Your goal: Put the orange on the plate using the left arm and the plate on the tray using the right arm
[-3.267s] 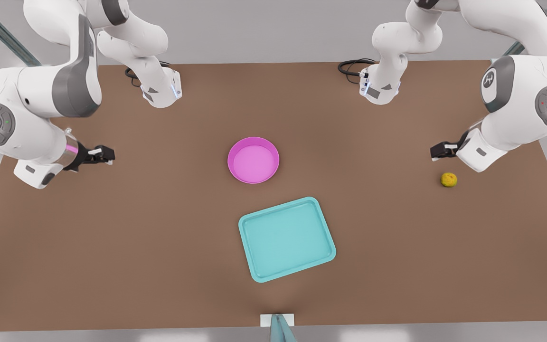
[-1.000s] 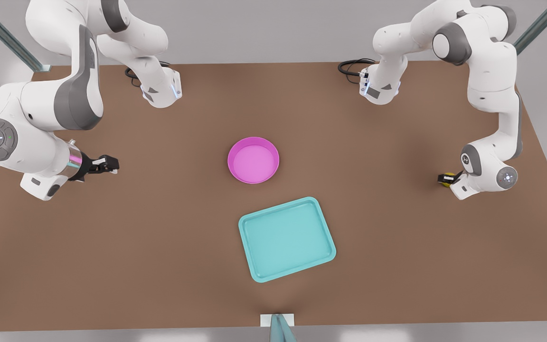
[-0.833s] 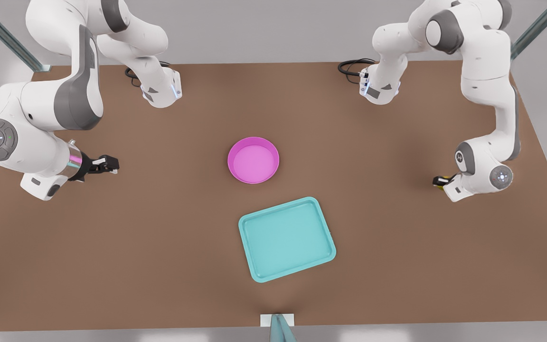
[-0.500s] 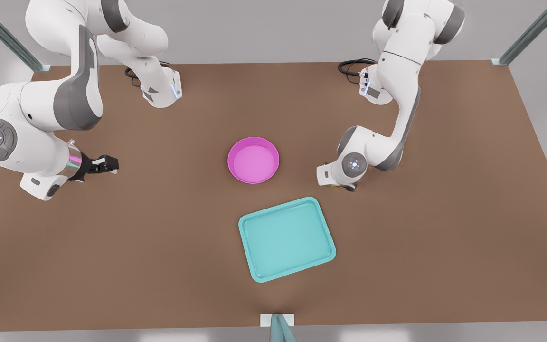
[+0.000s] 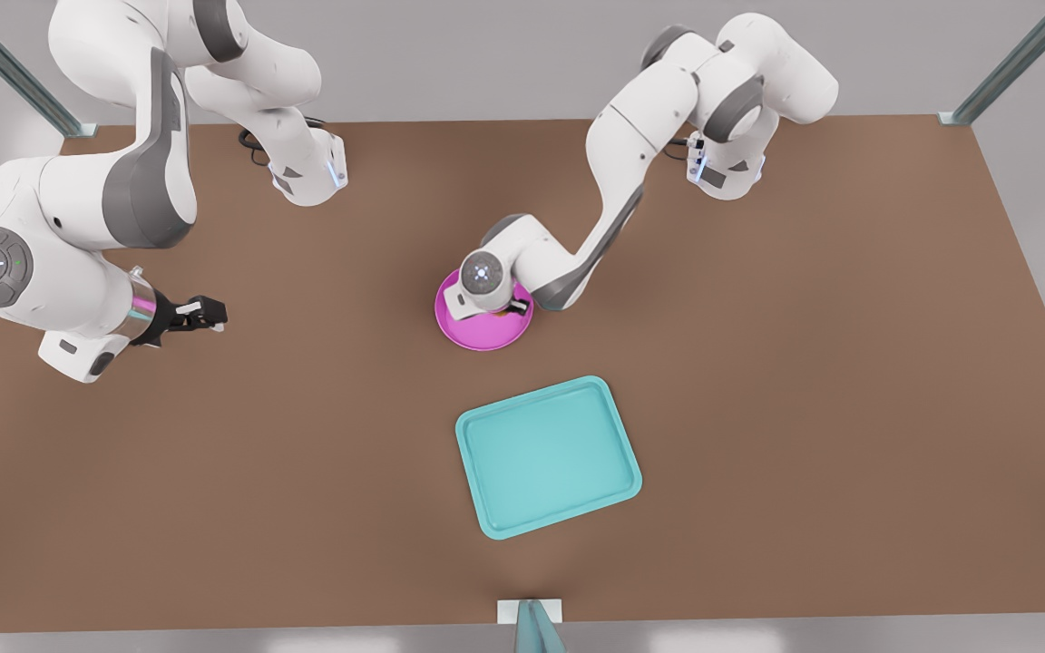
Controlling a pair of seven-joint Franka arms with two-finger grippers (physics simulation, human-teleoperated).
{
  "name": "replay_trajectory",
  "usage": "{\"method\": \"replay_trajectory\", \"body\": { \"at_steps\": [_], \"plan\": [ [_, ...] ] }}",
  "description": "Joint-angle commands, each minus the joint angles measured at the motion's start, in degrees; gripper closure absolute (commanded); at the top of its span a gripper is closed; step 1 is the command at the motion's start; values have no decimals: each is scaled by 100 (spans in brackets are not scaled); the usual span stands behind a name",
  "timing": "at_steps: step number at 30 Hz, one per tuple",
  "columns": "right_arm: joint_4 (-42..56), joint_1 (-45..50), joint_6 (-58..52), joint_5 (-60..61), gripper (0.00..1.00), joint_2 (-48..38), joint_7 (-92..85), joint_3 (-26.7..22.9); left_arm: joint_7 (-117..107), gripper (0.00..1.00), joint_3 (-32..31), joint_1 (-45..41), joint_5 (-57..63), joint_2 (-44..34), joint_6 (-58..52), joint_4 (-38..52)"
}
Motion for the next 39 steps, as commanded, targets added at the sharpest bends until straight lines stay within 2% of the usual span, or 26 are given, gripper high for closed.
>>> {"method": "replay_trajectory", "body": {
  "at_steps": [1, 2, 4, 5, 6, 7, 8, 9, 10, 12, 13, 14, 15, 16, 17, 20, 27, 39],
  "plan": [
    [3, 0, -6, 3, 0, -7, -18, -7, -3181, 0, -5, -25, 1, 12, -116, -12],
    [3, 0, -6, 3, 0, -7, -18, 1, -3120, 0, -5, -25, 19, -41, -335, -30],
    [3, 8, 3, 12, 0, -7, -9, 1, -2119, 0, 302, 54, 36, -796, -2188, -21],
    [-33, 43, 29, 99, 0, 106, -18, 28, -1197, 0, 943, 54, -34, -1350, -3190, 14],
    [-50, 123, 117, 266, 0, 335, -18, 115, -10, 0, 1857, 54, -25, -1851, -4192, 180],
    [-68, 290, 258, 398, 0, 941, -1, 326, 1027, 0, 2868, 63, -16, -1896, -4835, 752],
    [-94, 412, 740, 706, 0, 1416, -1, 397, 1775, 0, 3641, 89, -25, -1896, -4906, 840],
    [-576, 571, 1303, 1057, 0, 1610, -1, 397, 2355, 0, 4205, 317, -86, -1896, -4906, 840],
    [-1166, 737, 1839, 1330, 0, 1496, 8, 406, 2532, 0, 4372, 748, -341, -1948, -4923, 849],
    [-1781, 957, 1981, 1690, 0, 1250, 61, 406, 2488, 0, 4645, 1214, -421, -2036, -4853, 1086],
    [-2246, 993, 2226, 1717, 0, 951, 105, 406, 2418, 0, 4102, 2030, -465, -2220, -4652, 1086],
    [-3195, 1002, 3139, 1813, 0, 521, 131, 441, 2225, 0, 1793, 3900, -167, -2660, -4133, 981],
    [-3987, 1107, 3860, 2138, 0, 257, 131, 494, 2233, 0, 514, 4695, 774, -3204, -3256, 201],
    [-4382, 1239, 4282, 2437, 0, 195, 131, 502, 2259, 0, 461, 4721, 819, -4021, -2323, -1065],
    [-4726, 1292, 4775, 2508, 0, 204, 123, 511, 2286, 0, 461, 4756, 801, -4251, -2234, -1410],
    [-4840, 1379, 5004, 2772, 0, 458, 131, 661, 1961, 0, 364, 4756, 801, -3829, -2629, -865],
    [-5482, 1784, 6217, 3563, 0, 502, 70, 898, 1987, 0, 364, 4695, 616, -3820, -3192, -575],
    [-5693, 1749, 6208, 3650, 0, 634, -71, 1039, 1952, 0, 356, 4695, 608, -3715, -3201, -469]
  ]
}}
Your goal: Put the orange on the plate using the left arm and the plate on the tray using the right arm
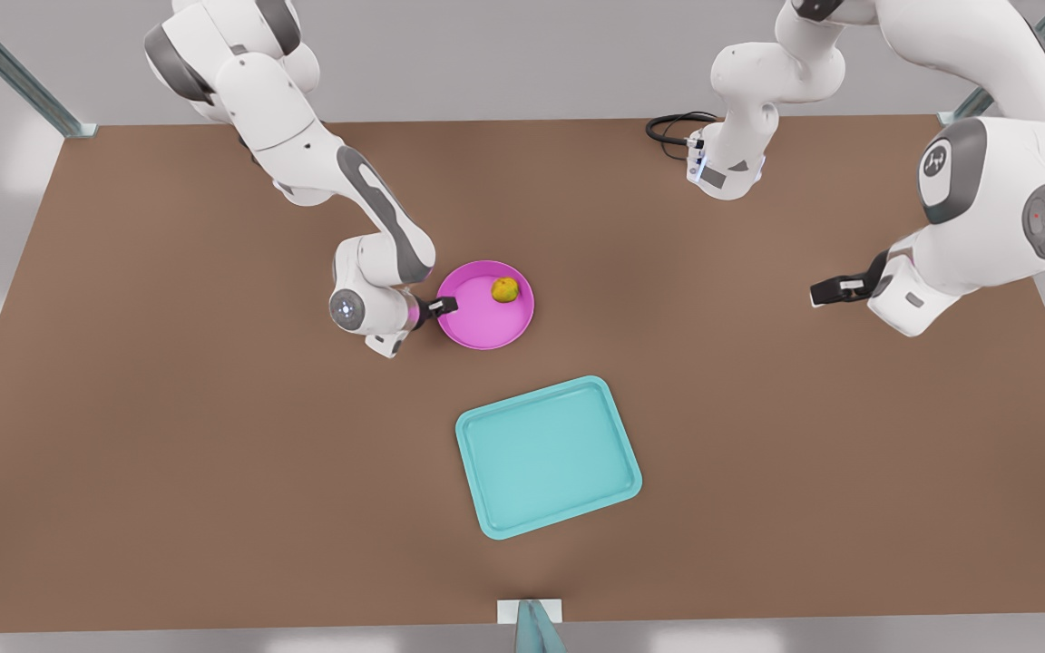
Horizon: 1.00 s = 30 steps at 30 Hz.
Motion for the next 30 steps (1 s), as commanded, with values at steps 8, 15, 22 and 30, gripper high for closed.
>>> {"method": "replay_trajectory", "body": {
  "at_steps": [8, 15, 22, 30],
  "plan": [
    [104, -81, -67, 28, 58, 66, -204, 9, 324, 0, -42, -440, 8, 50, -112, -32],
    [218, -178, -304, 108, 67, 163, -319, 9, 315, 0, -42, -449, 17, 50, -156, -50],
    [288, -266, -551, 116, 79, 128, -319, 9, 315, 0, -42, -449, 26, 59, -148, -50],
    [1106, -468, -1095, 643, 79, 154, -292, 9, 297, 0, -42, -449, 26, 50, -174, -59]
  ]
}}
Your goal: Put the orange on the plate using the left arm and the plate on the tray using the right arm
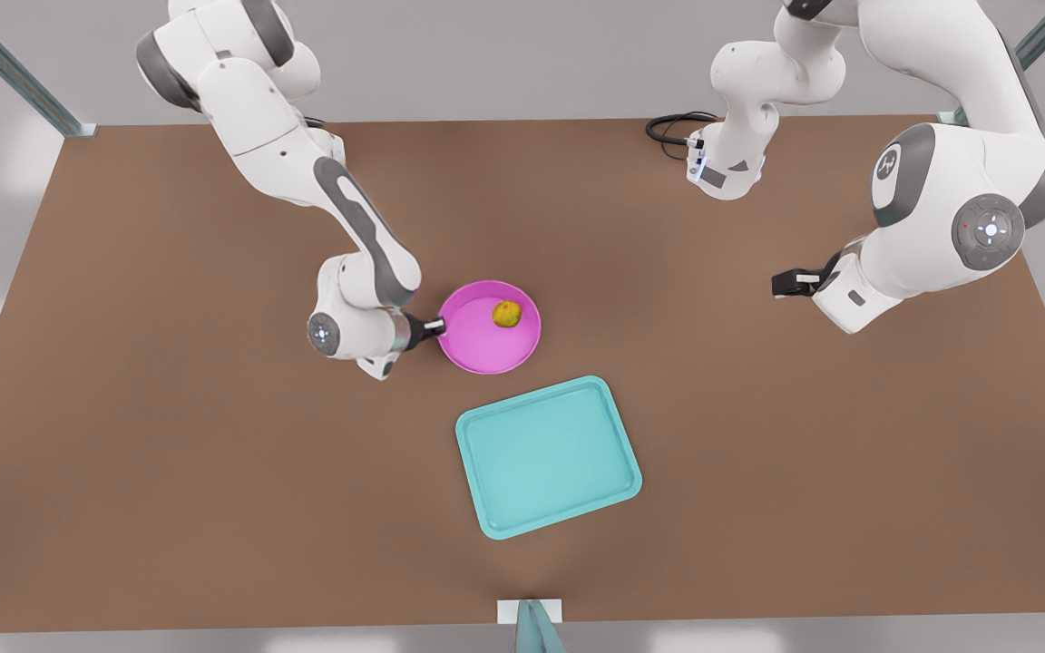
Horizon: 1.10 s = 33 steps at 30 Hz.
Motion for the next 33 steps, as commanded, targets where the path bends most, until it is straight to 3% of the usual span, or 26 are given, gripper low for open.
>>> {"method": "replay_trajectory", "body": {
  "at_steps": [1, 5, 13, 18, 19, 20, 26, 28, 29, 30, 33],
  "plan": [
    [219, -27, -345, 369, 79, 13, -18, 1, 44, 0, -1, 0, 7, -7, -15, 2],
    [1520, 34, -345, 510, 79, 592, 52, 1, 62, 0, -1, 0, -2, 20, -15, -6],
    [5342, 8, -802, 439, 79, 3026, 676, -51, 62, 0, -1, 9, 7, 55, 3, 2],
    [6117, 17, -969, 387, 79, 3625, 659, -87, 53, 0, -1, 9, 7, 64, 11, 2],
    [6108, 26, -960, 387, 75, 3625, 668, -104, 53, 0, -1, 9, 7, 64, 11, -6],
    [6073, 26, -987, 387, 0, 3599, 659, -104, 53, 0, -1, 9, 7, 73, 11, -6],
    [6047, -18, -1241, 299, 0, 3528, 615, -104, 44, 0, 8, 9, -2, 90, 11, 2],
    [5968, -194, -2374, 141, 0, 3080, 624, -456, 53, 0, -1, 0, 7, 90, -6, 2],
    [5924, -422, -3499, -727, 0, 2685, 624, -517, 53, 0, -1, 0, 7, 81, -6, 2],
    [5959, -633, -4097, -1668, 0, 2413, 624, -517, 62, 0, -1, 9, 7, 73, -32, 2],
    [5976, -370, -5522, -5158, 0, 471, 650, -456, 132, 0, 8, 18, 59, 90, -305, 38]
  ]
}}
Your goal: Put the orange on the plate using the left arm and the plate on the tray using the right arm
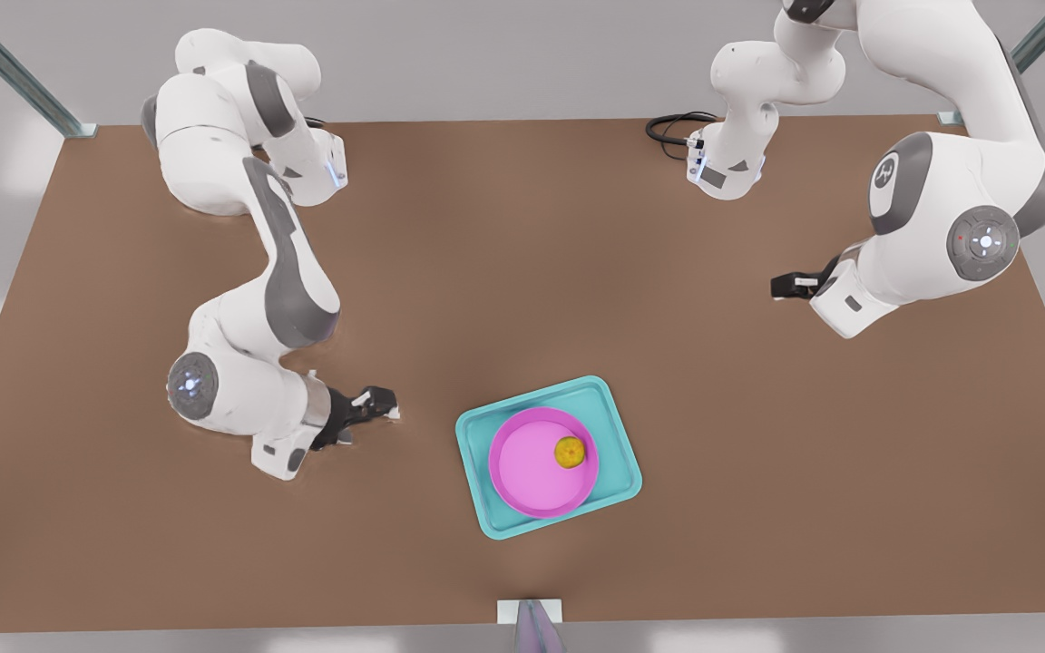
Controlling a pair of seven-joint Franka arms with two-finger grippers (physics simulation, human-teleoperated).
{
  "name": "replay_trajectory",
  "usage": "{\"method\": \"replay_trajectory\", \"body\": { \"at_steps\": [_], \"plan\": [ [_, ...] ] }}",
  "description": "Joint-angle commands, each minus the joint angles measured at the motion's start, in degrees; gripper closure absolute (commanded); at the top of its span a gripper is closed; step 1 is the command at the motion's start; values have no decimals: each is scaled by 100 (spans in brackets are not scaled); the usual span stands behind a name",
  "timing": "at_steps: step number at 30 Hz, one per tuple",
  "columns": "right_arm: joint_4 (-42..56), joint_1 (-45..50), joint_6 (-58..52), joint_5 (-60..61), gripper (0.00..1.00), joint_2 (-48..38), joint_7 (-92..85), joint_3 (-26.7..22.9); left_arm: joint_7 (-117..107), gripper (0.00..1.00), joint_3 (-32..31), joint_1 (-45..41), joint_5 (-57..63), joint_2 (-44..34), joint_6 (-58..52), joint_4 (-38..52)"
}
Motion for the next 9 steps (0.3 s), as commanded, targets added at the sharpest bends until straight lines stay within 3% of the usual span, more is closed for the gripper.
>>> {"method": "replay_trajectory", "body": {
  "at_steps": [1, 3, 5, 9],
  "plan": [
    [-100, 16, -2109, -2391, 0, -1041, 163, -11, 75, 0, 1, -3, 34, -4, -192, 17],
    [-1180, -1, -2118, -2329, 0, -2200, 128, -433, 75, 0, 54, 15, 34, -12, -201, 26],
    [-2007, -80, -2092, -2321, 0, -2896, 181, -433, 75, 0, 63, 15, -10, -21, -228, 44],
    [-2095, -239, -2109, -2127, 0, -2914, 198, -433, 83, 0, 63, 24, -45, 119, -342, 132]
  ]
}}
